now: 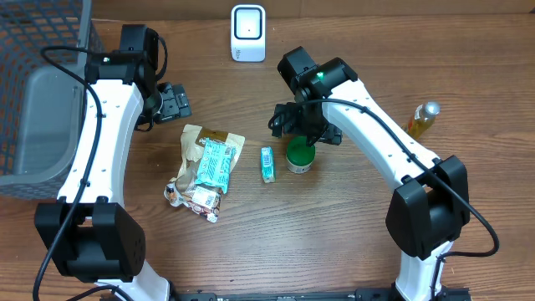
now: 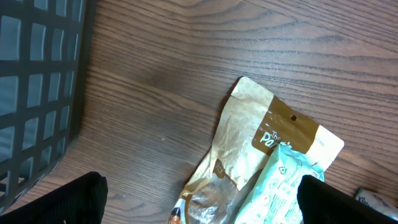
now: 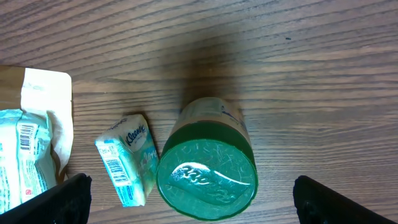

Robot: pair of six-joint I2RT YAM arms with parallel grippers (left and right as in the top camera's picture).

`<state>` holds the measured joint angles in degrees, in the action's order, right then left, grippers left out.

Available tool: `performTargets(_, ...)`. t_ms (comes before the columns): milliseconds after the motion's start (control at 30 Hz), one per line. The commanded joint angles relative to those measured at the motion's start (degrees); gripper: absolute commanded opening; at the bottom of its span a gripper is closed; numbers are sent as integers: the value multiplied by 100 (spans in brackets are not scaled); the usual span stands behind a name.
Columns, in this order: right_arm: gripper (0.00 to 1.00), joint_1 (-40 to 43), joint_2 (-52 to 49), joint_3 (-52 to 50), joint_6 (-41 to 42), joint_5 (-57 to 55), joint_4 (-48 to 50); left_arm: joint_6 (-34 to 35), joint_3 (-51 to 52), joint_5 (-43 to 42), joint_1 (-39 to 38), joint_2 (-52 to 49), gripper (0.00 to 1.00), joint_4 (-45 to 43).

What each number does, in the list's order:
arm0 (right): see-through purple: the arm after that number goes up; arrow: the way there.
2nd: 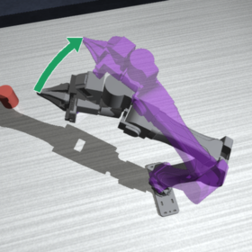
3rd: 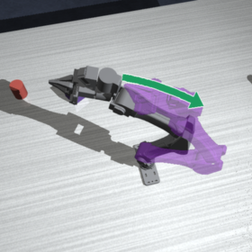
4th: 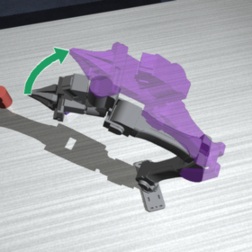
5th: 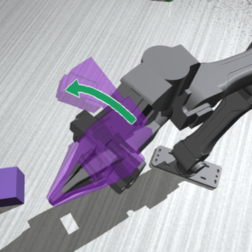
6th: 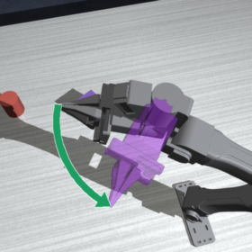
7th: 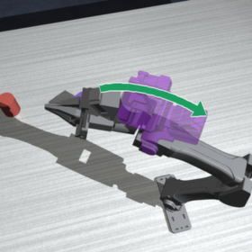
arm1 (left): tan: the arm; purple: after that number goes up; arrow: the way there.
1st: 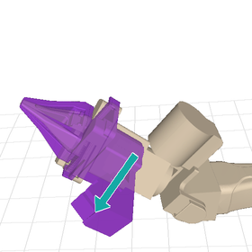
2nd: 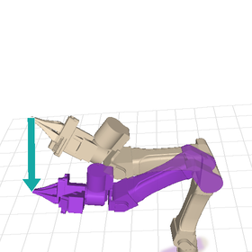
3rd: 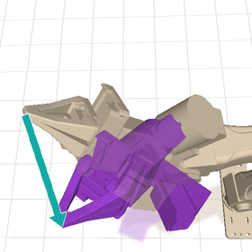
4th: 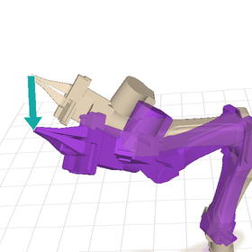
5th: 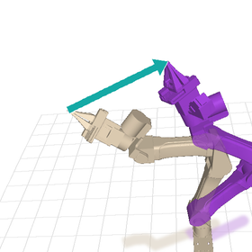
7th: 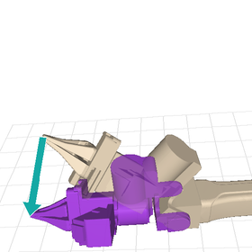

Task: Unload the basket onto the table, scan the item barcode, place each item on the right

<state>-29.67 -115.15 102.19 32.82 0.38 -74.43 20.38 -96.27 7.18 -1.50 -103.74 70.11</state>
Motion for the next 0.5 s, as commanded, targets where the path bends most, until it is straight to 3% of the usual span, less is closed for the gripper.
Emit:
performTargets(0, 100, 15, -42, -24, 39, -74, 46, -68, -92, 72, -39, -4, 100, -7)
performTargets(467, 100, 15, -42, -24, 39, -76, 0, -68, -92, 72, -39, -7, 100, -4)
